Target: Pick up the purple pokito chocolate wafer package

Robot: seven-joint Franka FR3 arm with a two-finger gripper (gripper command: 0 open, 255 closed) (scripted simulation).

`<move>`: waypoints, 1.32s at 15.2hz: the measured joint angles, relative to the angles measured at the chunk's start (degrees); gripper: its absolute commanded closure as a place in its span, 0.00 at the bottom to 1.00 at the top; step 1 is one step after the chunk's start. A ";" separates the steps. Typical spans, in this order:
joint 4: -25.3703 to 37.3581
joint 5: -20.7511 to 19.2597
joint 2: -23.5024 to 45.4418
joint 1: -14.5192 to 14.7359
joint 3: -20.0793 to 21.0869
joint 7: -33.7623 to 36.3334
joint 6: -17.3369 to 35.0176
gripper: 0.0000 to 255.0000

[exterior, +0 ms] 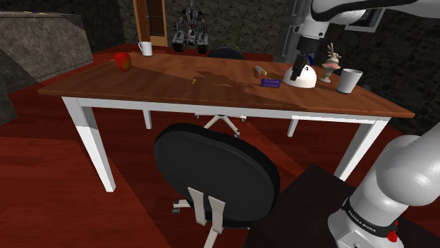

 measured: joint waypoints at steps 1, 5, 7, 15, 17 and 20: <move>2.24 0.27 2.39 0.39 -0.97 -2.69 -0.18 0.00; 9.46 1.87 11.40 0.92 -5.05 -14.31 0.11 0.00; 13.35 3.15 16.02 0.92 -6.45 -19.81 -0.01 0.00; 37.29 10.86 39.08 -3.60 -8.11 -40.69 -4.69 0.00; 46.02 12.69 45.70 -5.89 -7.38 -44.85 -7.45 0.00; 48.76 13.37 48.62 -6.97 -6.88 -47.00 -7.58 0.00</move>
